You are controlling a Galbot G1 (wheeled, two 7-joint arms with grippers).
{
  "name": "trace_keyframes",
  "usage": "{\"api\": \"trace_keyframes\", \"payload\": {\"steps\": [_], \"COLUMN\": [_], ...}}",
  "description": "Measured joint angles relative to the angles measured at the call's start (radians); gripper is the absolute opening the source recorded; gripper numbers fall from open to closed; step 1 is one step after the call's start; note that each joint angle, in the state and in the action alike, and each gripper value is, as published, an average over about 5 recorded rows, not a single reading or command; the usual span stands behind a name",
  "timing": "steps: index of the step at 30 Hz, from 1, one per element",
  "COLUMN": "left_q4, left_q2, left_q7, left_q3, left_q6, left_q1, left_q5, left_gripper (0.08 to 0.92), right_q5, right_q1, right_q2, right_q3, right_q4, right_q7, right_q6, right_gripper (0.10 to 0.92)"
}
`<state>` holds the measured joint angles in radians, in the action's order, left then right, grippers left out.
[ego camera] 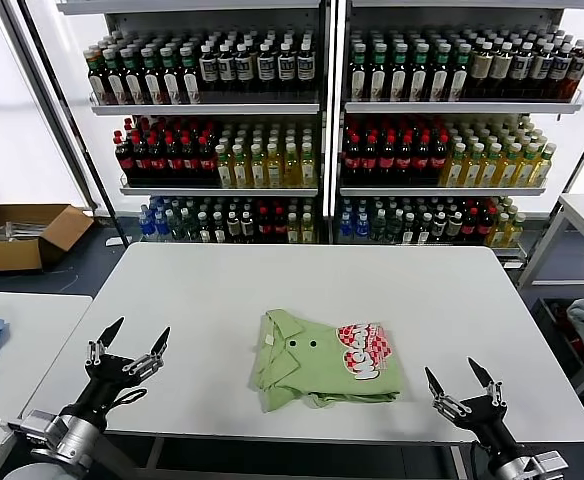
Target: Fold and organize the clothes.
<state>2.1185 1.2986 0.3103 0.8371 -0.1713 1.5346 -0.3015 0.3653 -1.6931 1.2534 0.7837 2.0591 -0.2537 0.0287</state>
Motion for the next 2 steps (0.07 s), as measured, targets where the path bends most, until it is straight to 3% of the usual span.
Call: {"api": "trace_keyframes", "payload": {"steps": [2], "left_q4": [-0.001], "left_q2": [-0.001], "left_q7": [0.002], "left_q3": [0.003], "left_q6": [0.002], "left_q1": [0.002], "left_q5": [0.0], "left_gripper": [0.823], "right_q5": [0.0], "right_q1": [-0.001], "right_q2": [0.001], "right_q3": [0.002], "right_q4": [0.0], "right_q7": [-0.002], "right_q6": [0.0], "right_gripper": [0.823]}}
